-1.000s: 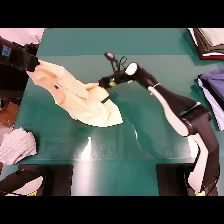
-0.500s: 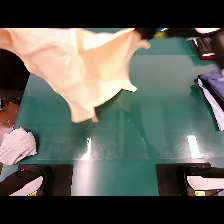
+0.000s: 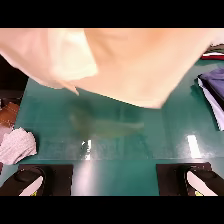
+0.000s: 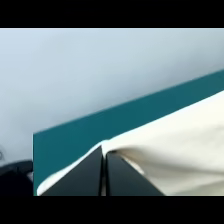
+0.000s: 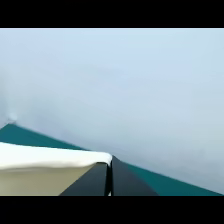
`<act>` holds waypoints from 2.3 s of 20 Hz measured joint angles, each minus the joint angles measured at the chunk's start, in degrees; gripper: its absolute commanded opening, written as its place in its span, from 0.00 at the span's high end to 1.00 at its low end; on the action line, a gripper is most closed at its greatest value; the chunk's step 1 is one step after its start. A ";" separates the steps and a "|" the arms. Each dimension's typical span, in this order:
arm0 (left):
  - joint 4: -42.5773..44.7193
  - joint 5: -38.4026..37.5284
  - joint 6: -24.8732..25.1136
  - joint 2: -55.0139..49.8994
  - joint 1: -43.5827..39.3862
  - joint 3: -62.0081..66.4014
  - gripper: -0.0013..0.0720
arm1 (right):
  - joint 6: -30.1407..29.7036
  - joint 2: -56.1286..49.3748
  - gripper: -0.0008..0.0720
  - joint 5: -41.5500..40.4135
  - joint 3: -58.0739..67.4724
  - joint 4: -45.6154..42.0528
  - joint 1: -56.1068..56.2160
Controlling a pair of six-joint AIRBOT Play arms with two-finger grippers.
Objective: Fold the shirts.
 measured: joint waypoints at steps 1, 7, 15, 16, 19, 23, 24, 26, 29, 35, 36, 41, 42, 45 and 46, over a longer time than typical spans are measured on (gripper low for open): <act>-0.83 0.59 0.02 0.52 0.00 0.17 0.95 | 0.74 1.38 0.97 0.04 0.00 0.00 -3.10; -3.50 -2.01 0.24 -1.68 -0.07 -5.07 0.95 | 5.99 -0.55 0.97 9.81 0.00 3.26 -16.81; -5.64 -11.21 0.42 -22.03 0.00 -18.43 0.95 | 12.59 -22.91 0.97 29.59 -0.11 -3.10 -7.37; -5.95 -9.90 0.42 -24.74 0.00 -19.39 0.95 | 12.90 -25.53 0.97 29.27 -0.11 -6.03 -4.79; -6.43 -4.68 0.22 -32.46 0.00 -21.14 0.22 | 13.64 -31.87 0.97 24.41 -0.11 -13.31 1.46; -4.68 1.22 -1.81 -37.53 0.02 -21.70 0.26 | 14.73 -37.88 0.48 15.67 -0.09 -16.85 5.68; -3.34 1.99 -2.19 -38.10 0.24 -21.46 0.26 | 15.10 -38.77 0.48 14.08 -0.09 -16.79 5.90; -1.62 1.84 -2.60 -38.73 1.66 -20.55 0.26 | 15.39 -39.58 0.48 12.20 -0.04 -15.06 5.29; -2.78 -2.47 -3.32 -39.17 6.97 -19.69 0.26 | 14.78 -39.32 0.49 12.76 -0.04 -9.07 2.25; -18.78 -11.34 -3.61 -37.51 22.16 -28.92 0.26 | 10.88 -37.57 0.49 20.35 -0.02 6.58 -5.22; -20.79 -11.39 -2.95 -36.28 23.96 -32.79 0.26 | 10.54 -37.44 0.49 21.73 -0.02 8.15 -5.88; -27.02 -5.73 1.68 -30.47 28.06 -53.90 0.43 | 9.79 -37.16 0.54 26.67 -0.02 12.17 -6.97; -28.76 -4.17 2.75 -29.86 28.33 -57.48 0.43 | 9.70 -37.09 0.54 27.10 -0.02 12.72 -6.84; -33.18 0.59 5.31 -28.96 28.85 -65.13 0.43 | 9.60 -37.09 0.54 27.80 -0.02 13.40 -5.77; -34.23 2.14 5.88 -28.79 28.92 -66.93 0.43 | 9.57 -37.09 0.54 28.09 -0.02 13.49 -5.35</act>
